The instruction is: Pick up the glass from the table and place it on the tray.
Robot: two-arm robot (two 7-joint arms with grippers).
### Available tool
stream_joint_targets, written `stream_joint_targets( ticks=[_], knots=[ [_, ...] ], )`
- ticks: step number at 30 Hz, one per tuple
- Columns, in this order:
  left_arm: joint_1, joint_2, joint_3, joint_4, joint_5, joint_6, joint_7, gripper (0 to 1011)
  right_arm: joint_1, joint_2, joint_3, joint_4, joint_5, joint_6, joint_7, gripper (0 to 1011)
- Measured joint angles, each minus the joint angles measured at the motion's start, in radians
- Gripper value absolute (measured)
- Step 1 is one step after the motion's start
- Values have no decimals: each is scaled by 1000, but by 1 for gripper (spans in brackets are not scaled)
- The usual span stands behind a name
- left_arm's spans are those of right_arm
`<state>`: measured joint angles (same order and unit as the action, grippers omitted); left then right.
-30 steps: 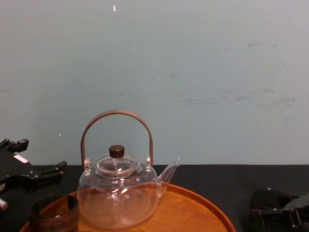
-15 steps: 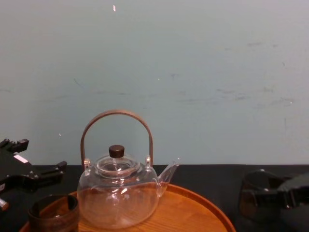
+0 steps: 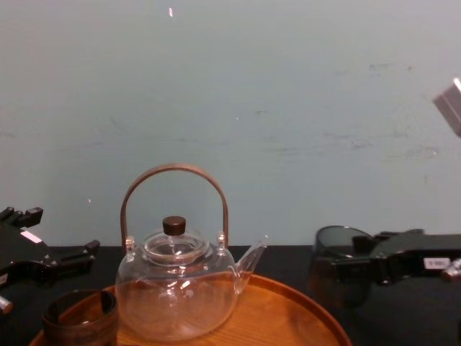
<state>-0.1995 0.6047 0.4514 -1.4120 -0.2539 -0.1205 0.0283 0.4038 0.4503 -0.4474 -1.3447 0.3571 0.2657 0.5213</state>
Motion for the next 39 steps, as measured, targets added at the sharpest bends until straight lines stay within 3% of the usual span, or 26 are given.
stream_joint_targets(
  ticks=[21, 39],
  knots=[
    [0, 0, 0, 0, 0, 0, 0, 1001, 82, -35, -121, 73, 3, -55, 85, 904],
    [0, 0, 0, 0, 0, 0, 0, 1001, 121, -75, -160, 174, -4, -70, 100, 904]
  ],
)
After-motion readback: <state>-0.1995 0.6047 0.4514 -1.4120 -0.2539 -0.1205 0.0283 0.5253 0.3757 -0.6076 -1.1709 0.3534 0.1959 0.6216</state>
